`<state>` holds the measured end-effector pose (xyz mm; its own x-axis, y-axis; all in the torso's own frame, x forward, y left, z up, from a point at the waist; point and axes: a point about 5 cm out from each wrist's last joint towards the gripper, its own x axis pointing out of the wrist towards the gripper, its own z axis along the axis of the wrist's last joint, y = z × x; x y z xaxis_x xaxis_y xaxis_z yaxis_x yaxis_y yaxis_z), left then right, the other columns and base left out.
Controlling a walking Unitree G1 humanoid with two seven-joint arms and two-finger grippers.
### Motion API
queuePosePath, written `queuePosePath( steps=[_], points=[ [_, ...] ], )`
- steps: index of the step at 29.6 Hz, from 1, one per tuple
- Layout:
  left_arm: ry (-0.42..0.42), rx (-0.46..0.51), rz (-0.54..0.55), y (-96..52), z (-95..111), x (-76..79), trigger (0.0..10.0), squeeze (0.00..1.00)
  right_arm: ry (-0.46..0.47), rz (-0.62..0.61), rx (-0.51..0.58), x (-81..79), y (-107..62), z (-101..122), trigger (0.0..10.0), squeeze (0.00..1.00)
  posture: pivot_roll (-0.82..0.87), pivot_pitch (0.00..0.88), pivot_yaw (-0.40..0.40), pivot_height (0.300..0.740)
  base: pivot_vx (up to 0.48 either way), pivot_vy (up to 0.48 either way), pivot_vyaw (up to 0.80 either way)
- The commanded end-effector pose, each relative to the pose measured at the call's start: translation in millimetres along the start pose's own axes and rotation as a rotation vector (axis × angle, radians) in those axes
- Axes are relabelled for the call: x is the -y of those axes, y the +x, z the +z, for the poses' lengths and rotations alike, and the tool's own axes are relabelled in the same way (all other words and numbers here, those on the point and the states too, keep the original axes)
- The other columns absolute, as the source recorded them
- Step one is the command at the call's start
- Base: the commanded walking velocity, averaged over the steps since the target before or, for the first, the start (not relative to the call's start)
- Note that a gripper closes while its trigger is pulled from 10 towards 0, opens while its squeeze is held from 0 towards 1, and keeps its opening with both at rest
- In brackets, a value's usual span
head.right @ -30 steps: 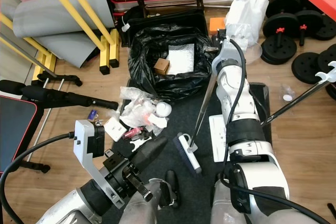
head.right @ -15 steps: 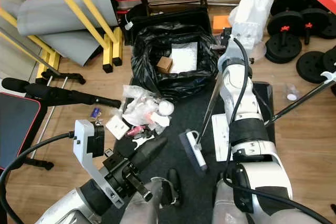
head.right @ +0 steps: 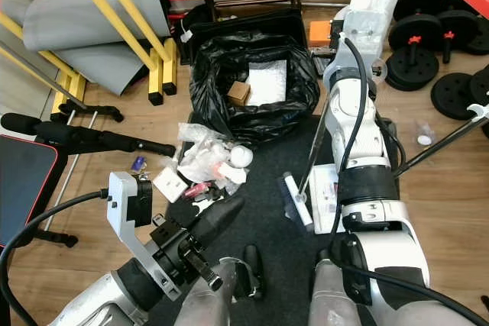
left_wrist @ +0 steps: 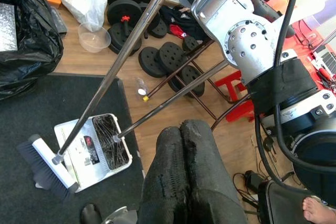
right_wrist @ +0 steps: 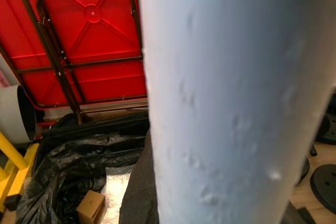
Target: Sweep floor
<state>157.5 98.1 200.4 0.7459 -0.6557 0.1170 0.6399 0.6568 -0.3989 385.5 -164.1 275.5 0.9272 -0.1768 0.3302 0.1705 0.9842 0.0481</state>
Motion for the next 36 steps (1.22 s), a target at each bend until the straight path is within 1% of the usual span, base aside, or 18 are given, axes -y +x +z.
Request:
queuePosePath(
  steps=[1,4,5,6,8,9,10,11,12,13,14,16,17,19,21,26,30,36],
  points=[
    [-0.014,-0.027,0.016,-2.5,-5,-2.2,10.0,0.0,-0.099,-0.011,0.08,4.4,-0.2,14,10.0,0.0,0.03,0.41,0.083,0.74,0.0,0.0,0.0],
    [-0.015,-0.026,0.015,-2.4,-5,-2.4,10.0,0.0,-0.1,-0.016,0.082,5.8,0.1,19,10.0,0.0,0.02,0.407,0.084,0.74,0.0,0.0,0.0],
    [-0.016,-0.026,0.014,-2.3,-5,-2.5,10.0,0.0,-0.059,-0.012,0.088,4.2,0.9,23,10.0,0.0,0.02,0.407,0.084,0.74,0.0,0.0,0.0],
    [-0.016,-0.026,0.014,-2.3,-5,-2.5,10.0,0.0,-0.059,-0.012,0.088,4.2,0.9,23,10.0,0.0,0.02,0.407,0.084,0.74,0.0,0.0,0.0],
    [-0.016,-0.027,0.014,-2.3,-5,-2.6,10.0,0.0,0.087,0.01,0.068,-2.4,1.9,27,10.0,0.0,0.02,0.407,0.084,0.74,0.0,0.0,0.0],
    [-0.016,-0.027,0.014,-2.3,-5,-2.6,10.0,0.0,0.087,0.01,0.068,-2.4,1.9,27,10.0,0.0,0.02,0.407,0.084,0.74,0.0,0.0,0.0],
    [-0.016,-0.027,0.013,-2.3,-5,-2.6,10.0,0.0,0.152,0.022,0.042,-6.1,1.9,26,10.0,0.0,0.02,0.407,0.084,0.74,0.0,0.0,0.0],
    [-0.016,-0.027,0.014,-2.2,-5,-2.7,10.0,0.0,0.194,0.038,0.01,-10.2,1.4,23,10.0,0.0,0.02,0.407,0.084,0.74,0.0,0.0,0.0],
    [-0.016,-0.027,0.014,-2.2,-5,-2.7,10.0,0.0,0.194,0.038,0.01,-10.2,1.4,23,10.0,0.0,0.02,0.407,0.084,0.74,0.0,0.0,0.0],
    [-0.017,-0.027,0.014,-2.3,-5,-2.5,10.0,0.0,0.216,0.059,-0.029,-14.6,0.3,18,10.0,0.0,0.02,0.401,0.08,0.74,0.0,0.0,0.0],
    [-0.017,-0.027,0.014,-2.3,-5,-2.5,10.0,0.0,0.216,0.059,-0.029,-14.6,0.3,18,10.0,0.0,0.02,0.401,0.08,0.74,0.0,0.0,0.0],
    [-0.018,-0.027,0.014,-2.3,-5,-2.3,10.0,0.0,0.223,0.105,-0.089,-22.0,-2.5,11,10.0,0.0,0.02,0.401,0.079,0.74,0.0,0.0,0.0],
    [-0.018,-0.027,0.014,-2.3,-5,-2.3,10.0,0.0,0.223,0.105,-0.089,-22.0,-2.5,11,10.0,0.0,0.02,0.401,0.079,0.74,0.0,0.0,0.0],
    [-0.02,-0.026,0.012,-2.3,-6,-2.1,10.0,0.0,0.215,0.206,-0.17,-34.5,-8.7,3,10.0,0.0,0.02,0.4,0.078,0.74,0.0,0.0,0.0],
    [-0.023,-0.025,0.011,-2.3,-6,-2.0,10.0,0.0,0.214,0.264,-0.206,-41.8,-12.9,1,10.0,0.0,0.02,0.4,0.078,0.74,0.0,0.0,0.0],
    [-0.025,-0.024,0.009,-1.9,-6,-1.7,10.0,0.0,0.21,0.289,-0.207,-45.7,-14.3,2,10.0,0.0,0.02,0.4,0.075,0.74,0.0,0.0,0.0],
    [-0.024,-0.022,0.01,-1.8,-5,-1.8,10.0,0.0,0.22,0.283,-0.201,-47.2,-13.3,1,10.0,0.0,0.02,0.402,0.074,0.74,0.0,0.0,0.0],
    [-0.023,-0.021,0.01,-1.8,-5,-1.4,10.0,0.0,0.24,0.258,-0.153,-45.4,-8.3,-2,10.0,0.0,0.03,0.409,0.075,0.74,0.0,0.0,0.0]
  ],
)
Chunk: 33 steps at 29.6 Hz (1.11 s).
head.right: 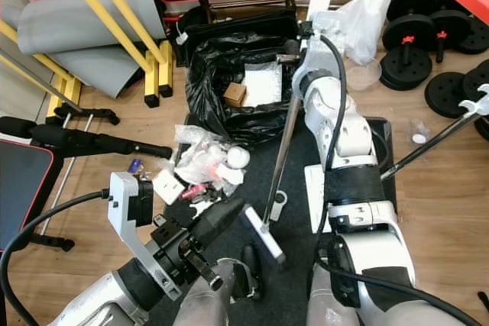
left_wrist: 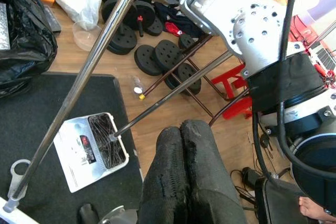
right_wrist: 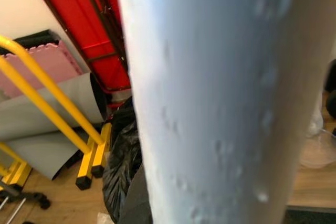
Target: Sweep floor
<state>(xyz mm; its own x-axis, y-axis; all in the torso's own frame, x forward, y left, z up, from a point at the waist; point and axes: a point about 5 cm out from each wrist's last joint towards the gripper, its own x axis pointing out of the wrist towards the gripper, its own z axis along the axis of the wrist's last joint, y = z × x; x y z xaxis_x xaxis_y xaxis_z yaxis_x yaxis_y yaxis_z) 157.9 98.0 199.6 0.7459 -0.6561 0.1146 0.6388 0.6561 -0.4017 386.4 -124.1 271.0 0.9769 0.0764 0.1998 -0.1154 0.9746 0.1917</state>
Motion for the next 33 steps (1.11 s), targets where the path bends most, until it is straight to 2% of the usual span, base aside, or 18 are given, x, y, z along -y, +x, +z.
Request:
queuePosePath(
  steps=[1,9,10,12,17,18,21,23,26,28,33],
  points=[
    [-0.02,-0.019,0.009,-2.3,-4,-0.7,10.0,0.0,0.031,0.022,0.035,-5.8,2.5,2,10.0,0.0,0.03,0.41,0.076,0.74,0.0,0.0,0.0],
    [-0.02,-0.019,0.01,-3.4,-3,0.3,10.0,0.0,0.033,-0.079,0.038,8.0,6.3,-11,10.0,0.0,0.04,0.418,0.078,0.74,0.0,0.0,0.0],
    [-0.02,-0.02,0.01,-3.8,-3,0.9,10.0,0.0,-0.014,-0.149,0.024,16.4,4.3,-19,10.0,0.0,0.04,0.419,0.079,0.74,0.0,0.0,0.0],
    [-0.021,-0.02,0.01,-4.0,-3,1.1,10.0,0.0,-0.062,-0.194,0.017,23.9,2.0,-22,10.0,0.0,0.04,0.42,0.081,0.74,0.0,0.0,0.0],
    [-0.022,-0.021,0.009,-4.0,-3,1.1,10.0,0.0,-0.087,-0.211,0.009,28.4,1.2,-23,10.0,0.0,0.04,0.42,0.081,0.74,0.0,0.0,0.0],
    [-0.023,-0.021,0.009,-4.0,-3,1.0,10.0,0.0,-0.118,-0.232,0.001,32.8,0.5,-23,10.0,0.0,0.03,0.42,0.082,0.74,0.0,0.0,0.0],
    [-0.024,-0.021,0.007,-3.7,-3,0.6,10.0,0.0,-0.196,-0.277,0.036,44.8,0.1,-12,10.0,0.0,0.03,0.419,0.082,0.74,0.0,0.0,0.0],
    [-0.024,-0.02,0.007,-3.5,-3,0.3,10.0,0.0,-0.218,-0.284,0.057,46.7,0.2,-6,10.0,0.0,0.03,0.419,0.082,0.74,0.0,0.0,0.0],
    [-0.024,-0.02,0.007,-3.3,-3,0.1,10.0,0.0,-0.233,-0.287,0.078,47.4,0.2,1,10.0,0.0,0.03,0.418,0.082,0.74,0.0,0.0,0.0],
    [-0.024,-0.02,0.007,-2.8,-3,-0.5,10.0,0.0,-0.27,-0.298,0.115,47.0,0.9,15,10.0,0.0,0.02,0.415,0.082,0.74,0.0,0.0,0.0],
    [-0.024,-0.02,0.007,-2.2,-3,-1.3,10.0,0.0,-0.298,-0.299,0.146,44.1,0.6,27,10.0,0.0,0.02,0.413,0.082,0.74,0.0,0.0,0.0]
  ],
)
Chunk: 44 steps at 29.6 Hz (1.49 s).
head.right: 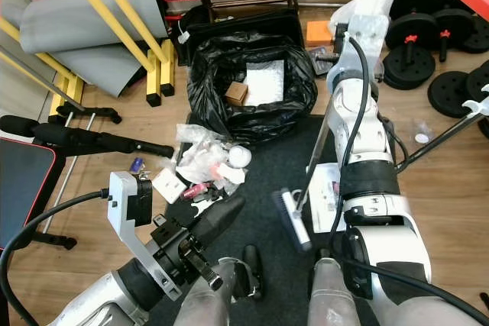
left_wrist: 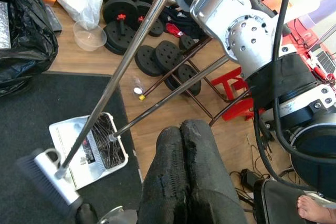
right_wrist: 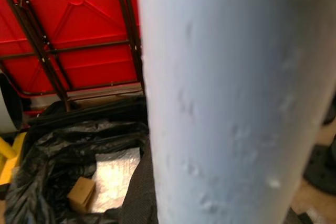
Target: Sweep floor
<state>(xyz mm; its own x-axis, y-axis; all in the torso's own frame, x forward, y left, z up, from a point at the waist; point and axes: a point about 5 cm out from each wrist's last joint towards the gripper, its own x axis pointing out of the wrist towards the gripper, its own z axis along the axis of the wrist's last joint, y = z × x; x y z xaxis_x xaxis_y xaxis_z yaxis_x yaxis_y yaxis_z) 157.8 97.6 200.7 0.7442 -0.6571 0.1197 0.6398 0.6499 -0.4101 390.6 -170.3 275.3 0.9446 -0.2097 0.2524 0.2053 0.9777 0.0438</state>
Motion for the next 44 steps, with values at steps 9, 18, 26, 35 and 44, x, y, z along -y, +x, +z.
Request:
queuePosePath(
  steps=[9,18,26,35,44],
  points=[
    [-0.013,-0.022,0.011,-1.0,-4,-3.2,10.0,0.0,-0.075,0.018,0.108,-7.0,-4.0,25,10.0,0.0,0.01,0.408,0.08,0.74,0.0,0.0,0.0],
    [-0.015,-0.022,0.009,-1.0,-6,-3.2,10.0,0.0,0.027,0.253,0.16,-39.3,-19.1,33,10.0,0.0,0.01,0.396,0.072,0.74,0.0,0.0,0.0],
    [-0.02,-0.022,0.008,-1.3,-7,-2.2,10.0,0.0,0.037,0.313,0.158,-46.4,-28.2,32,10.0,0.0,0.0,0.375,0.061,0.74,0.0,0.0,0.0],
    [-0.023,-0.017,0.005,-0.2,-6,-1.7,10.0,0.0,-0.009,0.186,0.109,-29.4,-25.3,9,10.0,0.0,0.0,0.386,0.062,0.74,0.0,0.0,0.0],
    [-0.021,-0.016,0.004,-0.8,-6,-1.4,10.0,0.0,-0.02,0.096,0.078,-15.6,-21.8,-5,10.0,0.0,0.01,0.394,0.065,0.74,0.0,0.0,0.0]
  ],
)
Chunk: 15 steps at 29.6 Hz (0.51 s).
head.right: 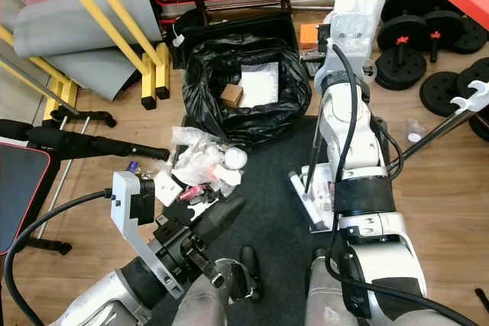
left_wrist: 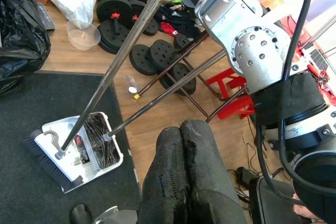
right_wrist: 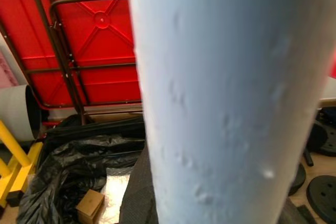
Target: Sweep floor
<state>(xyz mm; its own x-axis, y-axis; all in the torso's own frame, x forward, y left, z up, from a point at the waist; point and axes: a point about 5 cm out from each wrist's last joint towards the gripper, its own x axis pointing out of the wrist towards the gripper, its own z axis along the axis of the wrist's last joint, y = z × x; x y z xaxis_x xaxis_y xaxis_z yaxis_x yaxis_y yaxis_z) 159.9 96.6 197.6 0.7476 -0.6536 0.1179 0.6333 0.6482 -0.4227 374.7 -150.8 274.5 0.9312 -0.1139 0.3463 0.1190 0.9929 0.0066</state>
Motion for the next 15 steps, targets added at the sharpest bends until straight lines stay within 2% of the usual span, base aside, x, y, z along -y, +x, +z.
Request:
queuePosePath(
  steps=[1,11,15],
  points=[
    [-0.007,-0.017,0.0,-2.9,-3,0.4,10.0,0.0,-0.023,-0.019,-0.02,2.8,-2.9,-9,10.0,0.0,0.01,0.395,0.067,0.74,0.0,0.0,0.0],
    [-0.009,-0.019,-0.001,-3.6,-3,-0.2,10.0,0.0,-0.051,-0.054,0.009,8.9,0.5,0,10.0,0.0,0.01,0.398,0.073,0.74,0.0,0.0,0.0],
    [-0.009,-0.02,-0.001,-3.1,-3,-0.8,10.0,0.0,-0.043,-0.056,0.045,7.9,4.3,14,10.0,0.0,0.01,0.396,0.072,0.74,0.0,0.0,0.0]
  ],
)
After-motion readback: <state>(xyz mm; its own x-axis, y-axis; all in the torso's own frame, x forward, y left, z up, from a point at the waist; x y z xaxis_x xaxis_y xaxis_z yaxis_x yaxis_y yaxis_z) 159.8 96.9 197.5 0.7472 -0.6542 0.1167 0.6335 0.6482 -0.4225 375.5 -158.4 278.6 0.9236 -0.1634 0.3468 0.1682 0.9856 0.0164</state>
